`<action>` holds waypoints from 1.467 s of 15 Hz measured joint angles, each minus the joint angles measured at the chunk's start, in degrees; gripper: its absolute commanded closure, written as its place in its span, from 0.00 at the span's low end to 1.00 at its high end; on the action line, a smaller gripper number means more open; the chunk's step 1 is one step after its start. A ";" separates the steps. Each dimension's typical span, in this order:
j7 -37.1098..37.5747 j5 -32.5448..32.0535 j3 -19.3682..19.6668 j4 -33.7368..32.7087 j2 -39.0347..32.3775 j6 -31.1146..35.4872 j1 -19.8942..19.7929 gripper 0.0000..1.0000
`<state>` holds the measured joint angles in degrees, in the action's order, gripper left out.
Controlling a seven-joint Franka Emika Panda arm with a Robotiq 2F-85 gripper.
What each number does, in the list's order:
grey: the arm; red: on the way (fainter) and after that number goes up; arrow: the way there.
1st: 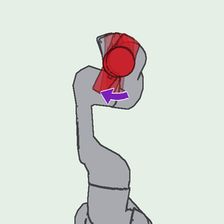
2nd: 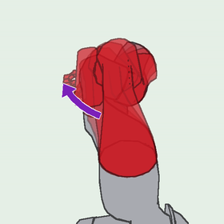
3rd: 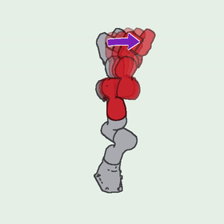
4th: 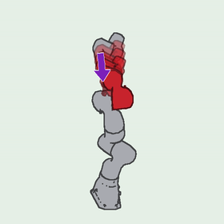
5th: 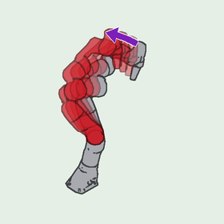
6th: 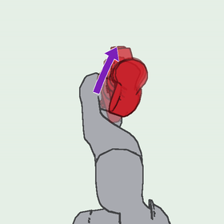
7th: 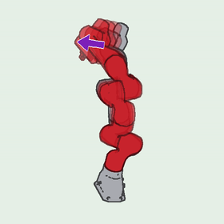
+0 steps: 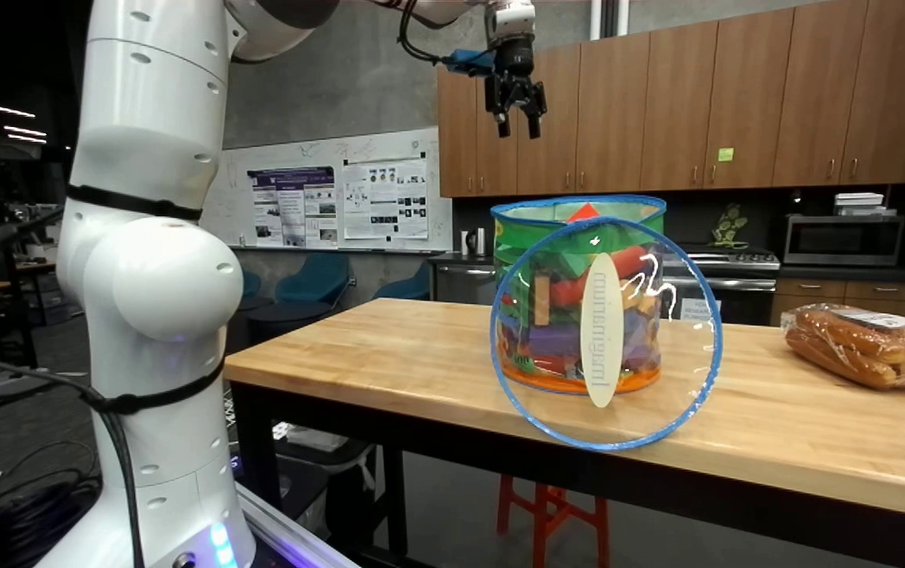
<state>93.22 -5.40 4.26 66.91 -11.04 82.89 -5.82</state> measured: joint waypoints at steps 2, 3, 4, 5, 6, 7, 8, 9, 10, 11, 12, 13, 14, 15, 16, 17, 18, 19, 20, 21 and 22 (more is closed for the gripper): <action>-3.02 -0.03 -1.88 0.00 -0.01 0.03 2.09 0.00; -4.73 -0.03 -2.68 0.02 -0.02 0.07 2.89 0.00; -6.80 -0.03 -3.38 0.08 -0.03 0.10 3.52 0.00; -8.92 -0.02 -4.03 0.24 -0.03 0.18 4.02 0.00; -11.12 -0.02 -4.67 0.61 -0.03 0.50 4.45 0.00; -13.14 -0.02 -5.19 1.20 -0.03 1.06 4.79 0.00; -14.92 -0.02 -5.68 2.05 -0.03 1.88 5.08 0.00; -16.52 -0.01 -6.20 3.26 -0.02 3.30 5.34 0.00; -17.62 -0.04 -6.72 4.70 0.02 4.85 5.65 0.00; -18.34 -0.07 -7.22 6.27 0.06 6.36 6.01 0.00; -18.75 -0.16 -7.67 7.85 0.11 7.71 6.42 0.00; -18.98 -0.47 -8.12 9.53 0.24 8.91 6.91 0.00; -19.08 -0.79 -8.58 11.24 0.47 9.95 7.38 0.00; -19.08 -1.13 -8.97 12.97 0.81 10.83 7.88 0.00; -19.07 -1.33 -9.35 14.78 1.29 11.67 8.34 0.00; -19.06 -1.40 -9.72 16.67 1.92 12.36 8.73 0.00; -18.97 -1.42 -9.79 18.59 2.69 12.70 9.28 0.00; -18.83 -1.36 -9.78 20.60 3.64 13.01 9.85 0.00; -18.69 -1.29 -9.78 22.73 4.71 13.33 10.32 0.00; -18.54 -1.19 -9.79 24.84 5.86 13.56 10.70 0.00; -18.40 -1.02 -9.81 27.08 7.17 13.76 11.03 0.00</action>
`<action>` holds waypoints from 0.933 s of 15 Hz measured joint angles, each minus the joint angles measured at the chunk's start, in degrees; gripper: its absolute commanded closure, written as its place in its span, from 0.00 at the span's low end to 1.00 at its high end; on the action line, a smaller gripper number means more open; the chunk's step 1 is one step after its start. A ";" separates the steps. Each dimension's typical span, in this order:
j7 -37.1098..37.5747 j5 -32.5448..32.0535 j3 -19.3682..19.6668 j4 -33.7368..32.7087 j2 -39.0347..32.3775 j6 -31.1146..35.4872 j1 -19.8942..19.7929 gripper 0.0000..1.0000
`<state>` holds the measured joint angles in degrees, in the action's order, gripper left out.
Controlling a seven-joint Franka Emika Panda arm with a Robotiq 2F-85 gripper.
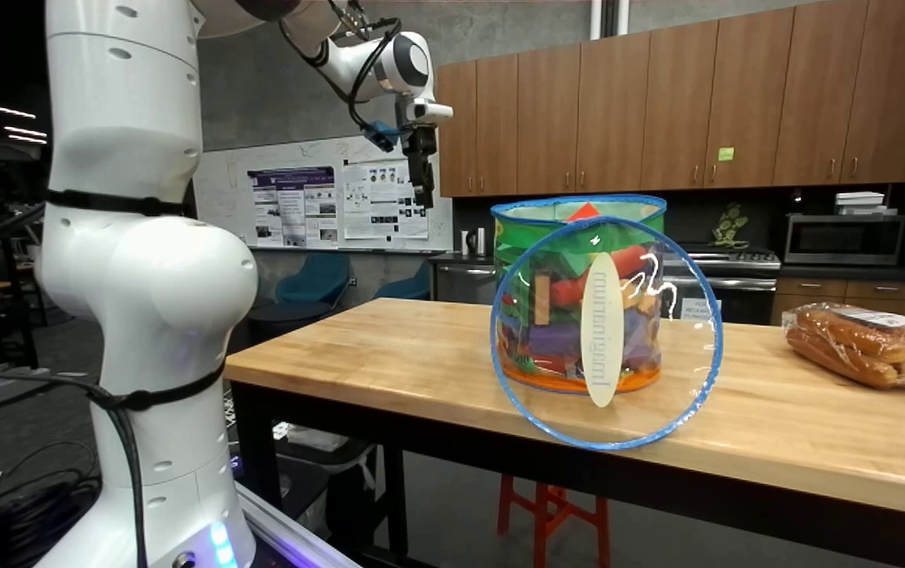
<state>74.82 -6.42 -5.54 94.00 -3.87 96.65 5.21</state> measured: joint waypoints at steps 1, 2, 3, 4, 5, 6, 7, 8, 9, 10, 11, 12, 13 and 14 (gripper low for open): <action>0.08 0.23 -0.02 2.24 1.35 0.20 0.24 0.00; 0.14 0.53 -0.07 4.50 2.74 0.45 0.36 0.00; 0.17 0.93 -0.13 6.67 4.09 0.65 0.43 0.00; 0.21 1.31 -0.21 8.76 5.41 0.87 0.44 0.00; 0.23 1.74 -0.28 10.74 6.67 1.13 0.44 0.00; 0.23 2.21 -0.36 12.58 7.88 1.44 0.44 0.00; 0.26 2.62 -0.47 14.38 9.09 1.83 0.44 0.00; 0.29 3.05 -0.64 16.08 10.26 2.20 0.44 0.00; 0.34 3.43 -0.85 17.68 11.37 2.48 0.44 0.00; 0.41 3.73 -1.11 19.25 12.52 2.74 0.44 0.00; 0.48 4.04 -1.41 20.68 13.58 2.95 0.44 0.00; 0.56 4.34 -1.78 22.11 14.71 3.11 0.44 0.00; 0.80 4.57 -2.19 23.44 15.79 3.23 0.44 0.00; 1.07 4.81 -2.64 24.80 16.94 3.34 0.45 0.00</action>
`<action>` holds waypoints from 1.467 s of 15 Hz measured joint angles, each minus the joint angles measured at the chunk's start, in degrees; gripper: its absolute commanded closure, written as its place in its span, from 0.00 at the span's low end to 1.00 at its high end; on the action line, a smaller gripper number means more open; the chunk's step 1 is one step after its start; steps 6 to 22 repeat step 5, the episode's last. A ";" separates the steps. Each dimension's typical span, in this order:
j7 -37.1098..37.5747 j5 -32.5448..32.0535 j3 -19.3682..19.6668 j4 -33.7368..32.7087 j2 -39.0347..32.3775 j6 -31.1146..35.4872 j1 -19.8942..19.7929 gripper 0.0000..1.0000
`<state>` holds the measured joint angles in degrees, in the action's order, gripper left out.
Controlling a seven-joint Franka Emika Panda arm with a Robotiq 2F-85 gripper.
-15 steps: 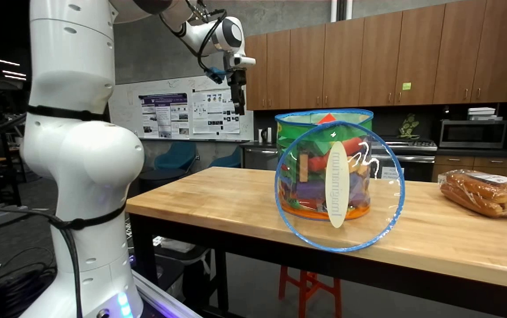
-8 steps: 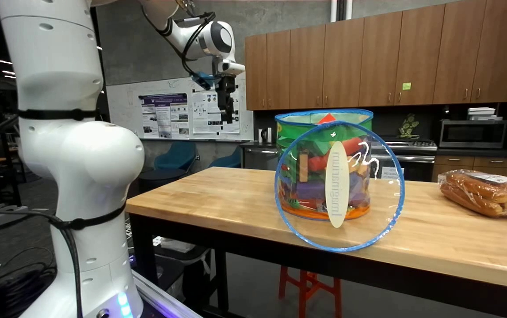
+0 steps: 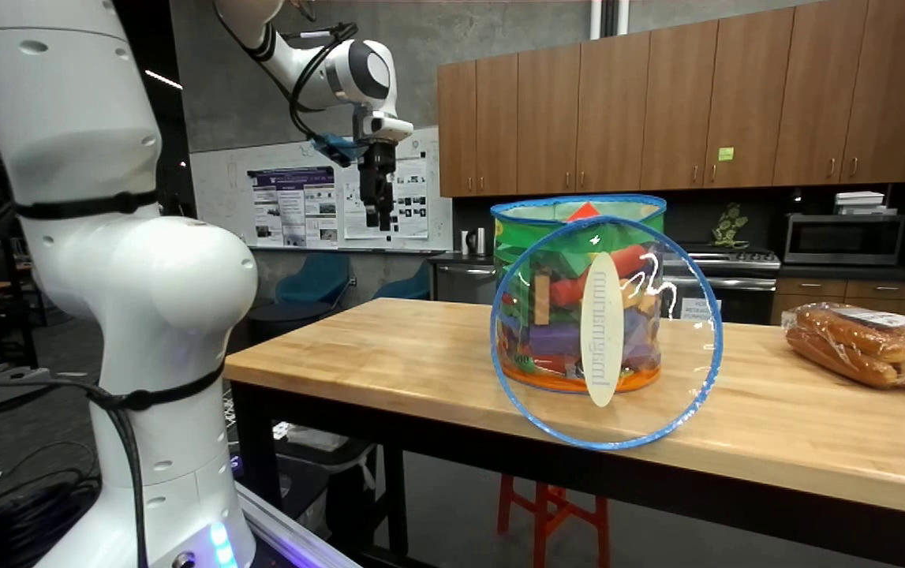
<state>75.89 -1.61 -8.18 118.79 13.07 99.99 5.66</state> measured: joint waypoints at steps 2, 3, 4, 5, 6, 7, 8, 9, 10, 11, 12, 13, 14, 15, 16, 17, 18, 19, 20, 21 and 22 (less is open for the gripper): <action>0.35 0.78 -1.01 2.65 2.32 0.05 0.01 0.00; 0.58 1.29 -1.52 3.94 3.43 0.05 0.01 0.00; 0.88 1.93 -2.00 5.32 4.65 0.06 0.02 0.00; 1.13 2.62 -2.46 6.75 5.89 0.07 0.02 0.00; 1.13 2.62 -2.46 6.75 5.89 0.07 0.02 0.00; 1.13 2.62 -2.46 6.75 5.89 0.07 0.02 0.00; 1.13 2.62 -2.46 6.75 5.89 0.07 0.02 0.00; 1.13 2.62 -2.46 6.75 5.89 0.07 0.02 0.00; 1.13 2.62 -2.46 6.75 5.89 0.07 0.02 0.00; 1.13 2.62 -2.46 6.75 5.89 0.07 0.02 0.00; 1.13 2.62 -2.46 6.75 5.89 0.07 0.02 0.00; 1.13 2.62 -2.46 6.75 5.89 0.07 0.02 0.00; 1.13 2.62 -2.46 6.75 5.89 0.07 0.02 0.00; 1.13 2.62 -2.46 6.75 5.89 0.07 0.02 0.00; 1.13 2.62 -2.46 6.75 5.89 0.07 0.02 0.00; 1.13 2.62 -2.46 6.75 5.89 0.07 0.02 0.00; 1.13 2.62 -2.46 6.75 5.89 0.07 0.02 0.00; 1.13 2.62 -2.46 6.75 5.89 0.07 0.02 0.00; 1.13 2.62 -2.46 6.75 5.89 0.07 0.02 0.00; 1.13 2.62 -2.46 6.75 5.89 0.07 0.02 0.00; 1.13 2.62 -2.46 6.75 5.89 0.07 0.02 0.00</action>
